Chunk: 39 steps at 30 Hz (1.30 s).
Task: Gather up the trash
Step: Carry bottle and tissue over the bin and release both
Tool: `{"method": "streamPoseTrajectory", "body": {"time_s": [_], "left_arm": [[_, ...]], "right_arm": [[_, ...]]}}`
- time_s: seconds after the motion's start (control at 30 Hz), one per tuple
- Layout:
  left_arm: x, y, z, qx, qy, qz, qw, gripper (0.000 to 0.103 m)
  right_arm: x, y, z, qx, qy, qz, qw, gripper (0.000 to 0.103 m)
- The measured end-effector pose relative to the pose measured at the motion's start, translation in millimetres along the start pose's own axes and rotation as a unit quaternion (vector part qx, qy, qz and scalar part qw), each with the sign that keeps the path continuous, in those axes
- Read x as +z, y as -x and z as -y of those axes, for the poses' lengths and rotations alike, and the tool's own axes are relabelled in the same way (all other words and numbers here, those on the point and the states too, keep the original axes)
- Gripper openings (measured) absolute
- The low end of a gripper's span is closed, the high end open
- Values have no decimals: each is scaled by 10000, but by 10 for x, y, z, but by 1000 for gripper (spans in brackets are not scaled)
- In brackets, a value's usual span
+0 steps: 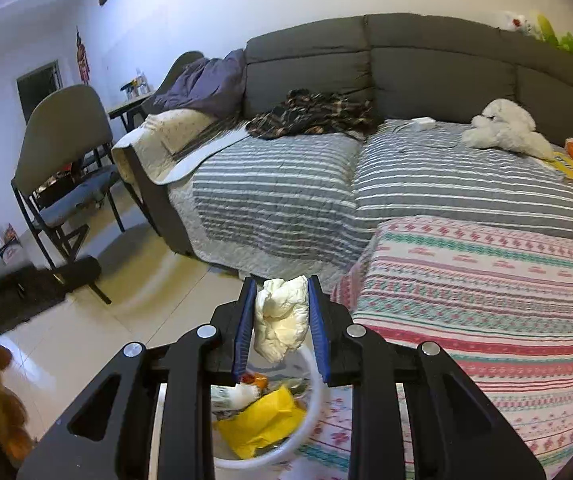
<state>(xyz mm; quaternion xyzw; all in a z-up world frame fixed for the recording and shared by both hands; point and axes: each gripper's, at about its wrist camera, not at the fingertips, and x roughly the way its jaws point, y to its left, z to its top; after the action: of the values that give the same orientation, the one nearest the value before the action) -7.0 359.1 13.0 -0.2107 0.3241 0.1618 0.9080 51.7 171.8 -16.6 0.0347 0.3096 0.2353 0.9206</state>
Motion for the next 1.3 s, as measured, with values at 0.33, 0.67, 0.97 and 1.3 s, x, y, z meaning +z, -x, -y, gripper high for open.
{"method": "streamPoseTrajectory", "body": {"time_s": [0.33, 0.67, 0.97, 1.3], "left_arm": [[203, 170, -463, 462, 500, 387, 9969, 78], [222, 229, -557, 571, 574, 483, 9955, 89], [138, 250, -219, 1136, -7, 776, 9905, 96], [-196, 351, 538, 1100, -773, 1189, 9837, 96]], "right_arm": [[-52, -315, -430, 23, 88, -183, 9998, 68], [-16, -267, -374, -179, -29, -203, 9996, 78], [80, 106, -161, -729, -24, 367, 9967, 96], [61, 461, 547, -1270, -253, 491, 9904, 96]]}}
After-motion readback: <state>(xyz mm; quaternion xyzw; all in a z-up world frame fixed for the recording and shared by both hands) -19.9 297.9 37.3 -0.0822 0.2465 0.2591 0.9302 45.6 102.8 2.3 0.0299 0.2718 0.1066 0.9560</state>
